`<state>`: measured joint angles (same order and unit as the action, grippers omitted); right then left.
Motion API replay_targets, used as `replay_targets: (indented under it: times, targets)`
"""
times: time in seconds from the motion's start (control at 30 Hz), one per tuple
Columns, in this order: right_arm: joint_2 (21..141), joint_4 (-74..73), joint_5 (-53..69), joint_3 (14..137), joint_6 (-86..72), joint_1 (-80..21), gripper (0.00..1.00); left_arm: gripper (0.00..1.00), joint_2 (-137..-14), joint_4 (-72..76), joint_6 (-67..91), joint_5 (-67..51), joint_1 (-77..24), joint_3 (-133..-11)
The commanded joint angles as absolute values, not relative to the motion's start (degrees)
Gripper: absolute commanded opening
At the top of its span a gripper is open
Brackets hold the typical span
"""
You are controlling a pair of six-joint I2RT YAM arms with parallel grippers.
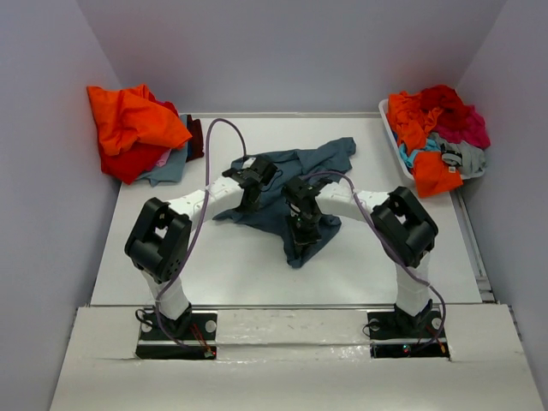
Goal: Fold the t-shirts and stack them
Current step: Flatten the tshirt out
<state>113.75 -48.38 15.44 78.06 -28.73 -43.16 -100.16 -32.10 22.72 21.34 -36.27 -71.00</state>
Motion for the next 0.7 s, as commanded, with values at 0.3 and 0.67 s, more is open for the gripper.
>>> replay_targets:
  times: [0.3,0.67]
  targets:
    - [101.4,-50.9,13.6,66.7,-30.6,-43.6,0.12,0.06,-98.1,-37.0,22.3,18.5,-38.1,-71.9]
    - [87.0,-59.1,10.9,61.1,-35.2,-43.6,0.11,0.06,-93.8,-39.5,24.3,14.5,-42.8,-65.2]
